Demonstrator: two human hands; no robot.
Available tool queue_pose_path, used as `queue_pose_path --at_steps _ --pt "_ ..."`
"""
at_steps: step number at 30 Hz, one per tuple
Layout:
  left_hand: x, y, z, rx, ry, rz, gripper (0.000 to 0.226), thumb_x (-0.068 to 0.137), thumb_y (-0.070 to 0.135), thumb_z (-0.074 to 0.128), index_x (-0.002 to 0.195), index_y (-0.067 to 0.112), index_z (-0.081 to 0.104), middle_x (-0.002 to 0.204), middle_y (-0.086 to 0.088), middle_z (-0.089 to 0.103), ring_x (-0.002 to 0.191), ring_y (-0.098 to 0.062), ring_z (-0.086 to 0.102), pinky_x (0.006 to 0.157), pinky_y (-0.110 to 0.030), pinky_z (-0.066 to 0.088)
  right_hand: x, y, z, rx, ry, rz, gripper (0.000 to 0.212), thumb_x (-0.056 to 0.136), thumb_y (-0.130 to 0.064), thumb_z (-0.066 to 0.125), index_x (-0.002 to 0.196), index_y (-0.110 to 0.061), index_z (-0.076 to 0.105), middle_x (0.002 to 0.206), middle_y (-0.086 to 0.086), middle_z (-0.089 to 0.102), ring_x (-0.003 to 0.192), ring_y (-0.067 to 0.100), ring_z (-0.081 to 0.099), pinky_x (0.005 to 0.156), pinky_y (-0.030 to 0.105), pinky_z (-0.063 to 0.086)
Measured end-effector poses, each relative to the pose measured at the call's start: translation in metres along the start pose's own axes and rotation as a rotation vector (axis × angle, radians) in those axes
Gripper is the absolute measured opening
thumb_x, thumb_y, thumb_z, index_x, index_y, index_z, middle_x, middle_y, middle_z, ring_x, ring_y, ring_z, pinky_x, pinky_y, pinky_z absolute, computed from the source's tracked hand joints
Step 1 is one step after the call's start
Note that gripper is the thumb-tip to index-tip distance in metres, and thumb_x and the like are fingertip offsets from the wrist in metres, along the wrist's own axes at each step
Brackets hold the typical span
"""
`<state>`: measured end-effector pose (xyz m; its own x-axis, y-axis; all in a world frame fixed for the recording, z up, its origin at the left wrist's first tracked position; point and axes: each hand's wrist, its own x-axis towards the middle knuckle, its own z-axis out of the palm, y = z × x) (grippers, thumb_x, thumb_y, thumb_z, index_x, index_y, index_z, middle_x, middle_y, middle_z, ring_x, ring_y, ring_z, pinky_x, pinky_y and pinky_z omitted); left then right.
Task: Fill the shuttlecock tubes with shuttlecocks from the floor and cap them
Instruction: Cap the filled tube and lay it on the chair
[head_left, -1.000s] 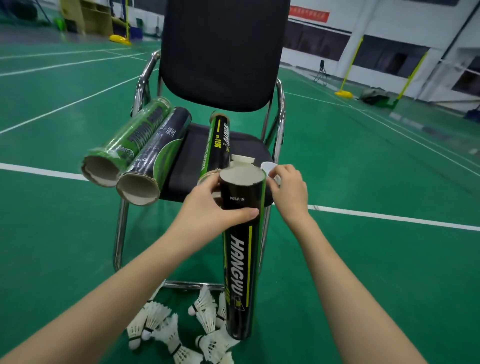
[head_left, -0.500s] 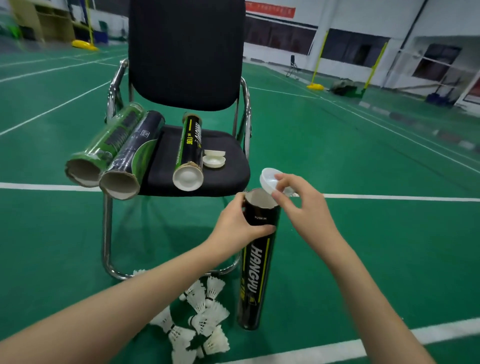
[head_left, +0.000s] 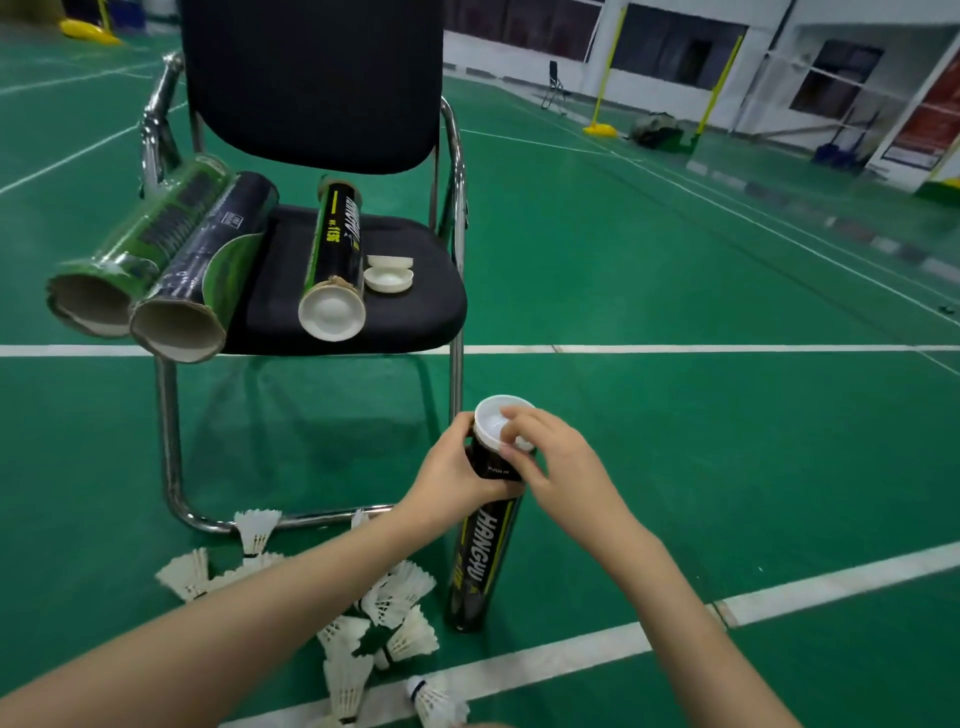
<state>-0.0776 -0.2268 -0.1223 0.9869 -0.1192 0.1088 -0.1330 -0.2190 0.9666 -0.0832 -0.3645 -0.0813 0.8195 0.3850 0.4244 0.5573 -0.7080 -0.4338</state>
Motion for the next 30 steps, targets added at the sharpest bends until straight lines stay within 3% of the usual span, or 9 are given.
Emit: queue_pose_path --at_steps 4,10,14,17,19,21,24,28,30 --pt "-0.001 -0.009 0.003 -0.054 -0.027 -0.005 0.068 0.064 0.012 0.085 0.119 0.025 0.049 0.104 0.012 0.064 0.091 0.003 0.06 0.074 -0.01 0.047 -0.005 0.005 0.006 -0.042 -0.04 0.006 0.008 0.084 -0.021 0.052 0.082 -0.013 0.055 0.105 0.002 0.064 0.096 0.025 0.057 0.084 0.042 0.044" --pt "0.0 -0.011 0.009 -0.158 -0.082 0.015 0.076 0.067 -0.003 0.08 0.127 0.027 0.044 0.112 0.006 0.062 0.09 0.006 0.06 0.083 -0.013 0.048 -0.009 0.008 0.005 -0.103 -0.036 0.025 0.009 0.084 -0.018 0.051 0.083 -0.011 0.057 0.1 0.004 0.066 0.084 0.029 0.058 0.076 0.045 0.047" --pt "0.001 -0.014 0.007 -0.254 -0.17 -0.042 0.088 0.076 0.0 0.07 0.137 0.044 0.025 0.12 0.0 0.057 0.109 -0.008 0.058 0.095 -0.02 0.046 -0.009 0.009 0.004 -0.114 -0.041 0.034 0.013 0.084 -0.02 0.05 0.086 -0.01 0.058 0.094 0.003 0.066 0.083 0.028 0.059 0.077 0.044 0.047" --pt "-0.002 -0.009 0.002 -0.318 -0.213 -0.074 0.074 0.081 0.009 0.064 0.136 0.044 0.03 0.127 0.009 0.054 0.117 -0.001 0.051 0.098 -0.018 0.042 -0.011 0.012 0.001 -0.109 -0.046 0.05 0.016 0.085 -0.023 0.049 0.087 -0.01 0.058 0.091 0.003 0.066 0.083 0.027 0.058 0.078 0.044 0.046" --pt "-0.003 -0.001 -0.002 -0.338 -0.221 -0.092 0.053 0.091 0.019 0.06 0.136 0.037 0.038 0.13 0.01 0.054 0.116 0.0 0.053 0.089 -0.017 0.044 -0.014 0.012 -0.001 -0.092 -0.041 0.051 0.016 0.085 -0.024 0.05 0.089 -0.011 0.058 0.089 0.001 0.066 0.083 0.025 0.058 0.079 0.044 0.046" --pt "-0.003 0.004 -0.005 -0.33 -0.222 -0.122 0.04 0.093 0.033 0.054 0.131 0.036 0.044 0.127 0.008 0.058 0.111 -0.005 0.057 0.084 -0.025 0.043 -0.017 0.01 -0.002 -0.06 -0.042 0.063 0.012 0.086 -0.022 0.053 0.091 -0.012 0.058 0.086 0.0 0.064 0.083 0.023 0.057 0.079 0.043 0.045" --pt "-0.003 0.004 -0.005 -0.321 -0.205 -0.117 0.036 0.092 0.039 0.055 0.127 0.038 0.048 0.121 0.005 0.062 0.097 -0.005 0.058 0.081 -0.03 0.041 -0.022 0.009 -0.006 0.064 -0.028 0.145 0.01 0.085 -0.022 0.061 0.095 -0.021 0.06 0.096 -0.005 0.064 0.094 0.015 0.055 0.086 0.034 0.041" --pt "-0.007 0.004 -0.002 -0.284 -0.232 -0.094 0.03 0.091 0.041 0.056 0.122 0.042 0.054 0.124 0.004 0.06 0.113 -0.012 0.056 0.085 -0.029 0.044 -0.025 0.009 -0.011 0.204 -0.019 0.266 0.027 0.081 -0.028 0.066 0.106 -0.029 0.059 0.11 -0.014 0.055 0.111 -0.003 0.039 0.088 0.004 0.027" --pt "-0.008 0.005 -0.002 -0.276 -0.232 -0.094 0.027 0.094 0.034 0.053 0.121 0.038 0.054 0.125 0.004 0.059 0.115 -0.013 0.056 0.083 -0.027 0.044 -0.026 0.01 -0.011 0.231 -0.022 0.296 0.038 0.078 -0.028 0.068 0.113 -0.03 0.055 0.116 -0.015 0.05 0.115 -0.008 0.032 0.086 -0.004 0.021"
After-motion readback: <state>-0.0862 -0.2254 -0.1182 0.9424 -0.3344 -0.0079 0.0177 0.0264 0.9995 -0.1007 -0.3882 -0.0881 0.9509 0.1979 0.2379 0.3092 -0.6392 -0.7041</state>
